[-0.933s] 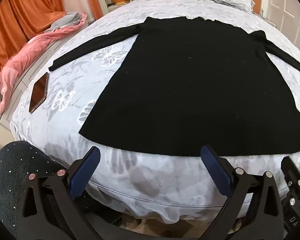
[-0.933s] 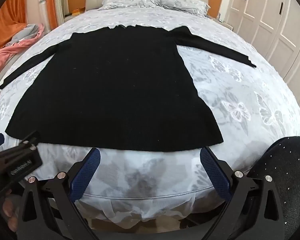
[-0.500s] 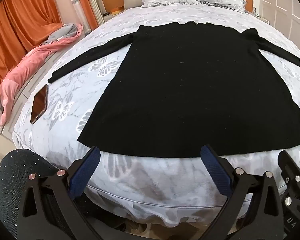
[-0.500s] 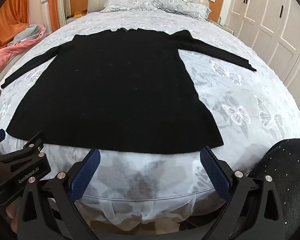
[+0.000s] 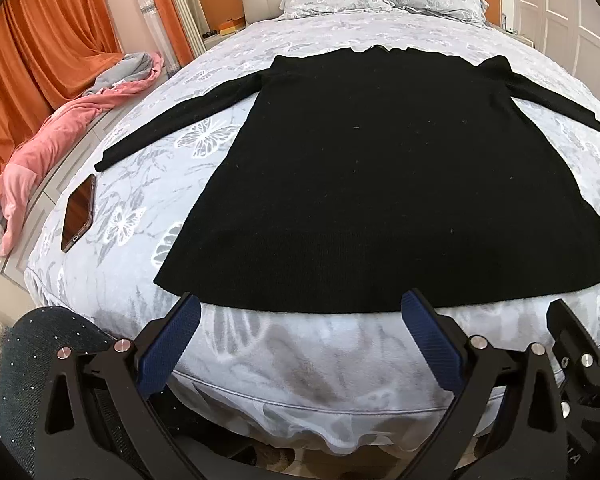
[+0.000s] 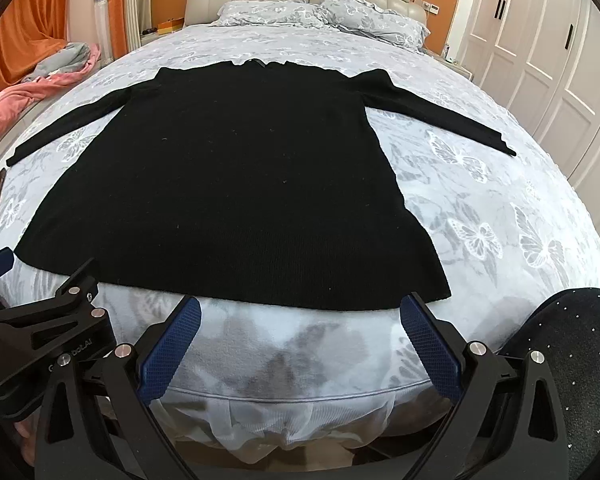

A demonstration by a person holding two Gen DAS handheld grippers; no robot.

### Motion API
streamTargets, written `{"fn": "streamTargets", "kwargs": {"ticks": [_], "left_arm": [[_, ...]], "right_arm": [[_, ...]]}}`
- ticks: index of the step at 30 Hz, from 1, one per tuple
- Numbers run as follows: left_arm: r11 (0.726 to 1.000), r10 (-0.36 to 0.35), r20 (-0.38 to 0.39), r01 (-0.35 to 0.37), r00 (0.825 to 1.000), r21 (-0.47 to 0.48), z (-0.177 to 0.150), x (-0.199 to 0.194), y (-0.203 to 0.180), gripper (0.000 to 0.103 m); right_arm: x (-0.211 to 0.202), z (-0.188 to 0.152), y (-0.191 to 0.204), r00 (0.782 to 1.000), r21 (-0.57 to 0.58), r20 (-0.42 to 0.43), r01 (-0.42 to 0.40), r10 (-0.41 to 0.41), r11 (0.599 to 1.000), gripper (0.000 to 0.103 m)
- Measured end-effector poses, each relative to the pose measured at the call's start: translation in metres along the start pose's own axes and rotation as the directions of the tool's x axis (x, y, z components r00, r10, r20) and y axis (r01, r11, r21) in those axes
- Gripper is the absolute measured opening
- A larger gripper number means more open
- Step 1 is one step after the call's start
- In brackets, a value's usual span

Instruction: Fold small clothes

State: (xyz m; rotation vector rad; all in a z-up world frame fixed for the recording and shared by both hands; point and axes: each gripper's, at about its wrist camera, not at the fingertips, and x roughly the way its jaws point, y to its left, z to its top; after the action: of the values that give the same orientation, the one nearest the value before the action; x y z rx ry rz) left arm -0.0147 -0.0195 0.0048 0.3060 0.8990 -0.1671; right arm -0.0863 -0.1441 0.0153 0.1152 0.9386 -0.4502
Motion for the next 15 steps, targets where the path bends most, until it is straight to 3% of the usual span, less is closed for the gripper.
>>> {"fn": "streamTargets", "kwargs": {"ticks": [15], "left_arm": [[1.000, 0.000, 0.002, 0.000, 1.000, 0.006, -0.0032, 0.0008, 0.0015, 0.098]], "right_arm": [[-0.0002, -0.0014, -0.0015, 1.000, -0.005, -0.001, 0.006, -0.006, 1.000, 0.098]]}}
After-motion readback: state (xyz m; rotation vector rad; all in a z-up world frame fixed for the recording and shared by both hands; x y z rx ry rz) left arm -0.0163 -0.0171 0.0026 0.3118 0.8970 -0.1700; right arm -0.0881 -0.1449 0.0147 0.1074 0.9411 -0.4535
